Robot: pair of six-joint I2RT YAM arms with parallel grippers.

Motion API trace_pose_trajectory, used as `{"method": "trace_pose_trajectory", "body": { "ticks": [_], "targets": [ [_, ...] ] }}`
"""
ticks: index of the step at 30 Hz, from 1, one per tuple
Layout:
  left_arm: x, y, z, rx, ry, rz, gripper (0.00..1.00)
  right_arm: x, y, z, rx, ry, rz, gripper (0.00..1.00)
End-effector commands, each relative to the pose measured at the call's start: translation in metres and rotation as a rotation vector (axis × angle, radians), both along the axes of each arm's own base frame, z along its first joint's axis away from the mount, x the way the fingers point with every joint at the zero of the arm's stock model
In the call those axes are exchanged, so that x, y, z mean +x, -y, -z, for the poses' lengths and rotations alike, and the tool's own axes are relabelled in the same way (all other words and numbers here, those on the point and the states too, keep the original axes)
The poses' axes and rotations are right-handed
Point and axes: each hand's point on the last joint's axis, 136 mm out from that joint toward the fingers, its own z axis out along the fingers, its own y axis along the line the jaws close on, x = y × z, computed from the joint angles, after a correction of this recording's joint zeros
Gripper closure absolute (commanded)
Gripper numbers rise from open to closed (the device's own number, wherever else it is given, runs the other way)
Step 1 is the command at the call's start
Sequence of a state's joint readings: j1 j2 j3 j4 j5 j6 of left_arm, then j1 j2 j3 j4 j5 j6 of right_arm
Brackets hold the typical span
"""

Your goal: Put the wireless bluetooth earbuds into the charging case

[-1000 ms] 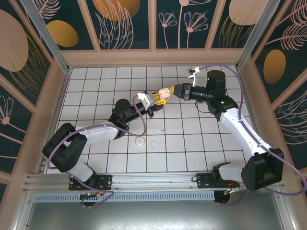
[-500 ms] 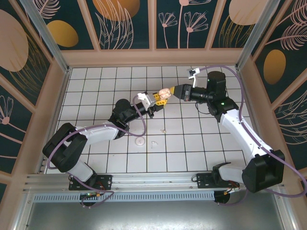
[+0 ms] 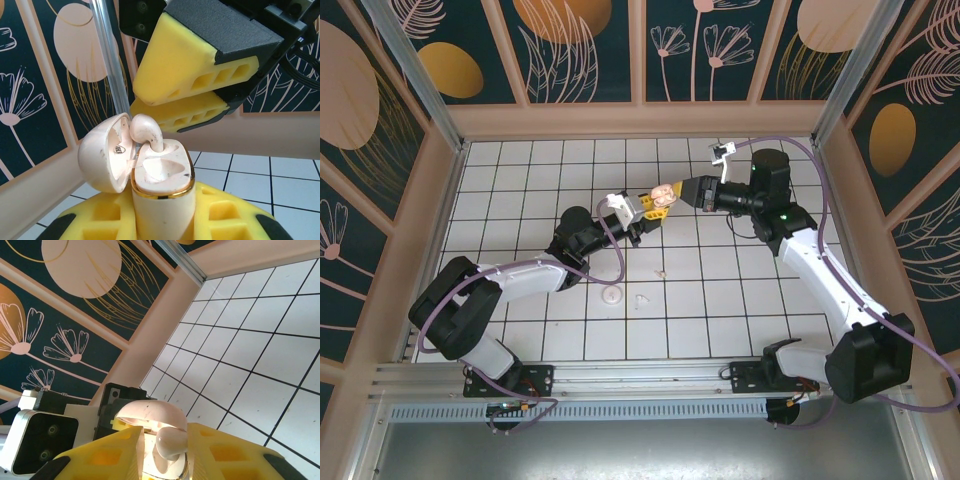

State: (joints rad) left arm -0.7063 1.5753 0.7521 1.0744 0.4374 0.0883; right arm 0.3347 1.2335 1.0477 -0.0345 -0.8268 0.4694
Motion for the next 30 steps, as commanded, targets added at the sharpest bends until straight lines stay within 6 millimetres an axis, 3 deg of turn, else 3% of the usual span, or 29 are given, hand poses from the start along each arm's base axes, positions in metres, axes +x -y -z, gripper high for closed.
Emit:
{"method": "trace_pose_trajectory", "body": {
  "ticks": [1,6,15,19,24,30],
  "targets": [
    [0.003,-0.001,-0.017,-0.04,0.012,-0.011,0.86,-0.025,-0.011,-0.012,0.022,0.033,-0.097,0.7],
    [0.003,-0.001,-0.018,-0.042,0.012,-0.012,0.86,-0.025,-0.011,-0.015,0.026,0.049,-0.09,0.7],
    [0.005,-0.002,-0.015,-0.051,-0.031,-0.02,0.86,-0.018,0.003,-0.032,0.011,0.113,0.031,0.47],
    [0.006,-0.002,-0.015,-0.049,-0.033,-0.025,0.86,-0.016,0.009,-0.034,-0.016,0.128,0.08,0.47],
    [0.007,-0.002,-0.017,-0.05,-0.031,-0.025,0.86,-0.016,0.011,-0.033,-0.06,0.141,0.116,0.54],
    [0.002,0.0,-0.018,-0.049,-0.024,0.006,0.86,-0.011,0.016,-0.027,-0.083,0.128,0.114,0.48]
  ]
}}
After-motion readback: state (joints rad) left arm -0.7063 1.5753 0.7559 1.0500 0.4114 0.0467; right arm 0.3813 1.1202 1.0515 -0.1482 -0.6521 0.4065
